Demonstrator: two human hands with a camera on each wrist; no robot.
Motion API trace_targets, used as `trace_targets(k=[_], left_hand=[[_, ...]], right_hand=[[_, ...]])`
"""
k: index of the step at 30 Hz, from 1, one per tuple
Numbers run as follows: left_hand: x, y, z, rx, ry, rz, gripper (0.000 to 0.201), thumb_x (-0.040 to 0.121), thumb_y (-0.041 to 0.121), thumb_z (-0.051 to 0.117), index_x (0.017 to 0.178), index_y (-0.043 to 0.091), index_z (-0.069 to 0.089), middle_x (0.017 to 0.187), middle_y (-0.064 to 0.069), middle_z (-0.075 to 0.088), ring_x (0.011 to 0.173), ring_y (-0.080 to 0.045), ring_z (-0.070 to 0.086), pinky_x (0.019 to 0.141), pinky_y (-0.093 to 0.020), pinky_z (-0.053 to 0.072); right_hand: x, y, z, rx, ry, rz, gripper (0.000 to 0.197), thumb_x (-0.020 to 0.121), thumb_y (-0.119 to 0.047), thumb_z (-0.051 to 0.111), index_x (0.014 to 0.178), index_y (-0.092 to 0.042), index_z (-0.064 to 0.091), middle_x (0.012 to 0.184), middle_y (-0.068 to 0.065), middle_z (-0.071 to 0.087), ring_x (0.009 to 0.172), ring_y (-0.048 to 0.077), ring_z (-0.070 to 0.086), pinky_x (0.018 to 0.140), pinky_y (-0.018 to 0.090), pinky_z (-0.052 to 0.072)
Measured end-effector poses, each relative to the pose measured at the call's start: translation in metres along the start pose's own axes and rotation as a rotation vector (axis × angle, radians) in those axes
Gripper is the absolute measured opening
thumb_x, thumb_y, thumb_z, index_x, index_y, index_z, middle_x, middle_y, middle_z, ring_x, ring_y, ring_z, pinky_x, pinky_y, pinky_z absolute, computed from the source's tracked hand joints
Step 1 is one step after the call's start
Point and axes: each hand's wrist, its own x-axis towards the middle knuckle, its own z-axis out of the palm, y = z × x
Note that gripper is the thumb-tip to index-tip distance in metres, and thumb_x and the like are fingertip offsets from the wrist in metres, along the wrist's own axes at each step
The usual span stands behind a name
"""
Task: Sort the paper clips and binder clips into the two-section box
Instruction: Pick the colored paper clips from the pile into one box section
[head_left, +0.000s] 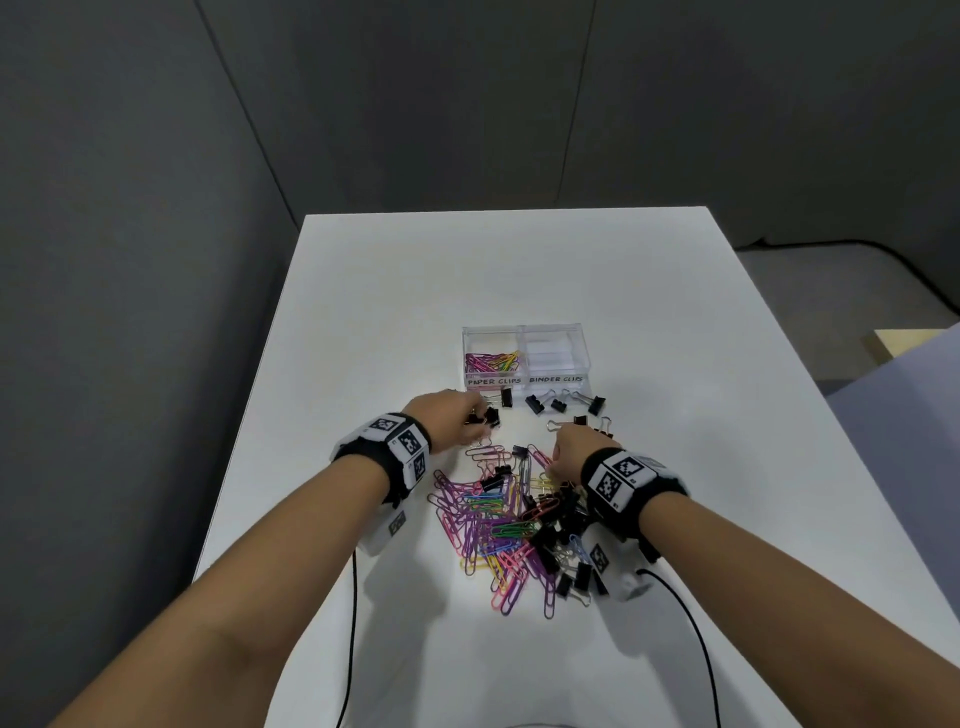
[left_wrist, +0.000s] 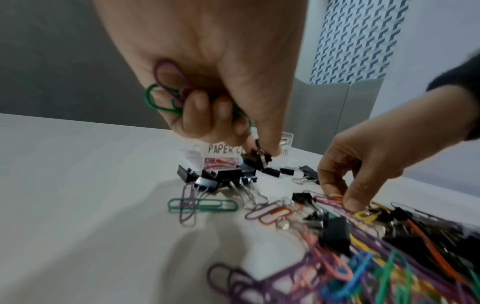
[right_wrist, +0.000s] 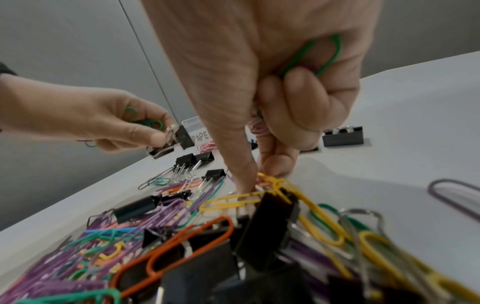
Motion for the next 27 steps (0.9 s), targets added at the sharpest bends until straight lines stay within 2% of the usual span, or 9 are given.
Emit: trace_targets(k=[7,9,12,15,18,21,23,25,27], left_hand=[[0.009,0.012,-0.011,-0.001,0.178,-0.038,0.039,0.097,0.034,0.045,0.133,0.019,0.044,0.127,-0.006,0.061,0.112,-0.025,0.06,0.087,-0.033,0.048],[0.01,0.014,-0.009,-0.006,0.173,-0.029,0.038,0.096,0.032,0.047,0.131,0.019,0.045,0.124,-0.004,0.062,0.109,-0.025,0.061,0.084,-0.032,0.047],[0.011,0.015,-0.001,0.08,0.011,0.008,0.026,0.094,0.032,0.049,0.112,0.015,0.057,0.105,-0.003,0.063,0.093,-0.02,0.058,0.073,-0.029,0.042],[0.009,0.015,0.011,0.199,-0.119,0.006,0.031,0.092,0.038,0.053,0.109,0.014,0.061,0.106,-0.003,0.064,0.099,-0.022,0.061,0.08,-0.032,0.049],[0.005,0.016,0.02,0.215,-0.103,-0.01,0.031,0.092,0.036,0.053,0.107,0.01,0.062,0.106,-0.006,0.066,0.1,-0.025,0.062,0.082,-0.034,0.051],[0.004,0.019,0.025,0.209,-0.09,-0.04,0.023,0.092,0.026,0.05,0.091,0.005,0.06,0.09,-0.007,0.061,0.088,-0.026,0.062,0.078,-0.034,0.051],[0.003,0.022,0.027,0.215,-0.088,-0.047,0.017,0.092,0.023,0.048,0.082,0.01,0.052,0.085,-0.006,0.055,0.083,-0.027,0.059,0.076,-0.034,0.05],[0.001,0.023,0.028,0.247,-0.072,-0.029,0.014,0.093,0.02,0.046,0.088,0.01,0.054,0.092,-0.009,0.057,0.092,-0.029,0.063,0.075,-0.034,0.049],[-0.001,0.023,0.031,0.27,-0.035,0.0,0.02,0.094,0.019,0.045,0.103,0.007,0.058,0.109,-0.011,0.059,0.097,-0.031,0.062,0.078,-0.036,0.049]], right_hand=[[0.002,-0.004,0.0,-0.002,-0.014,-0.003,0.014,0.082,-0.014,0.063,0.071,-0.011,0.055,0.063,0.003,0.051,0.068,0.023,0.055,0.065,0.029,0.048],[0.003,-0.004,0.0,-0.033,-0.015,-0.005,0.016,0.08,-0.01,0.062,0.067,-0.01,0.053,0.062,0.002,0.049,0.068,0.023,0.055,0.064,0.028,0.048],[0.001,-0.005,-0.001,-0.102,-0.001,-0.011,0.027,0.078,-0.005,0.062,0.06,-0.011,0.043,0.061,0.001,0.046,0.069,0.023,0.054,0.06,0.028,0.046],[-0.003,-0.007,-0.005,-0.167,-0.003,-0.039,0.019,0.078,-0.005,0.063,0.073,-0.009,0.045,0.064,0.001,0.044,0.075,0.024,0.054,0.065,0.03,0.047],[-0.004,-0.008,-0.007,-0.193,-0.017,-0.05,0.021,0.074,-0.006,0.068,0.076,-0.009,0.047,0.067,0.001,0.048,0.075,0.024,0.055,0.069,0.031,0.05],[-0.002,-0.007,-0.007,-0.196,-0.029,-0.053,0.024,0.073,-0.004,0.069,0.075,-0.009,0.046,0.075,0.003,0.051,0.077,0.025,0.055,0.072,0.033,0.052],[-0.001,-0.007,-0.005,-0.192,-0.001,-0.05,0.027,0.077,-0.003,0.064,0.066,-0.01,0.04,0.068,0.002,0.046,0.075,0.025,0.052,0.067,0.031,0.048],[-0.001,-0.006,-0.002,-0.188,0.025,-0.045,0.024,0.082,-0.005,0.059,0.066,-0.01,0.042,0.069,0.002,0.048,0.075,0.024,0.051,0.066,0.03,0.045],[-0.003,-0.003,-0.002,-0.174,0.032,-0.058,0.005,0.085,-0.009,0.059,0.084,-0.008,0.055,0.082,0.004,0.054,0.077,0.023,0.054,0.069,0.03,0.048]])
